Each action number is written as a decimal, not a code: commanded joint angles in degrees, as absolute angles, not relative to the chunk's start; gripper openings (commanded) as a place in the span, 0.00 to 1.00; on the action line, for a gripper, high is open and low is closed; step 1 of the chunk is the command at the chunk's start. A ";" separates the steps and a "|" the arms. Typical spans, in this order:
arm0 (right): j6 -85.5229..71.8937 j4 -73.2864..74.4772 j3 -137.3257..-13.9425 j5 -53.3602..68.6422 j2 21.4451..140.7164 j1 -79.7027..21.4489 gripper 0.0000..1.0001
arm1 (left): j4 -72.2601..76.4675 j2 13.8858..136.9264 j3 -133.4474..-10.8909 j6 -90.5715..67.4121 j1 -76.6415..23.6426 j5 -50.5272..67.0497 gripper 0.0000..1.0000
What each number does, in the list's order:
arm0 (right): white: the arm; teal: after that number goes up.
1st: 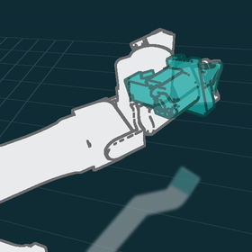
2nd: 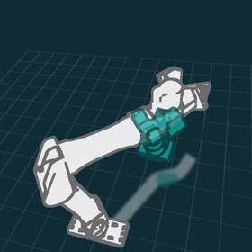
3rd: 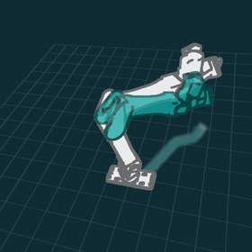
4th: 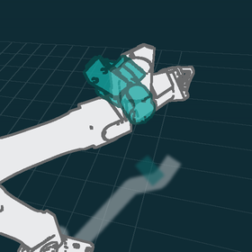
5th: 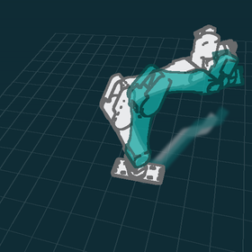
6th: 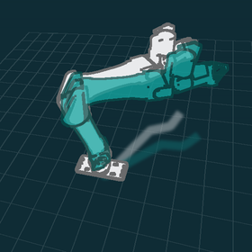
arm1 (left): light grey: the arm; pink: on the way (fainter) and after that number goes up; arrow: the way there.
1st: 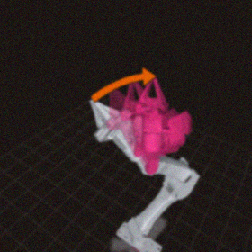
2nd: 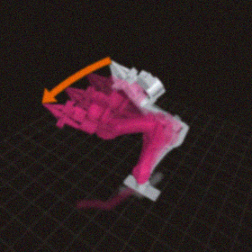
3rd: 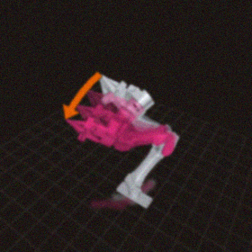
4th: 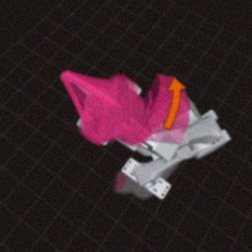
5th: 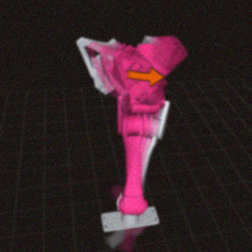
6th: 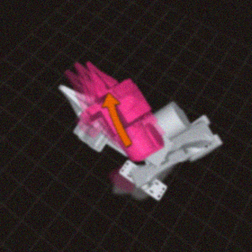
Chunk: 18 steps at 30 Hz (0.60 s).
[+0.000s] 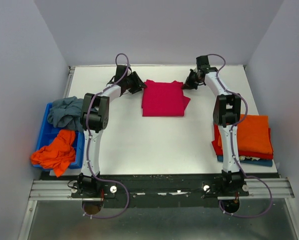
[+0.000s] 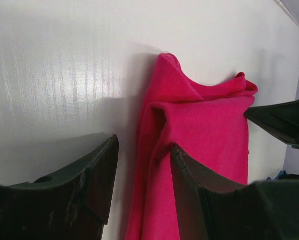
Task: Fold and stack the t-shirts
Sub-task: Fold the long partially folded tshirt into a neat square
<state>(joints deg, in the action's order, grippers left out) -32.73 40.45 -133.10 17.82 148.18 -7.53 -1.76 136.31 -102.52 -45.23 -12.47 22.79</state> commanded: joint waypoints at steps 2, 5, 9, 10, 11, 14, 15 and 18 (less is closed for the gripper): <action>-32.43 42.72 -133.51 16.08 149.06 -7.56 0.01 | -3.16 137.28 -104.59 -43.95 -13.01 20.75 0.56; -32.43 42.28 -132.54 15.47 148.01 -7.47 0.01 | -4.74 138.25 -106.08 -43.59 -13.18 19.43 0.54; -32.43 42.01 -133.24 16.08 148.27 -7.47 0.01 | -5.53 140.09 -108.27 -43.86 -13.53 18.37 0.47; -32.34 42.27 -133.85 16.26 148.62 -7.47 0.01 | -5.80 140.71 -109.15 -43.94 -13.80 18.20 0.47; -32.34 42.54 -134.21 16.26 148.80 -7.47 0.01 | -6.24 141.41 -110.12 -43.86 -14.15 18.02 0.46; -32.34 42.54 -134.47 16.43 149.15 -7.38 0.01 | -9.21 143.69 -114.33 -43.59 -15.38 17.41 0.44; -32.26 42.63 -134.39 16.61 149.06 -7.47 0.01 | -10.19 144.31 -115.65 -43.51 -15.47 16.97 0.42; -32.34 42.28 -134.04 17.05 148.97 -7.47 0.01 | -12.21 145.37 -117.24 -43.77 -15.73 14.51 0.33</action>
<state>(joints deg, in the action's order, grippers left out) -32.88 40.60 -132.99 17.41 148.18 -7.53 -7.33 142.93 -114.10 -44.23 -14.63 18.59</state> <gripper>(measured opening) 0.011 0.376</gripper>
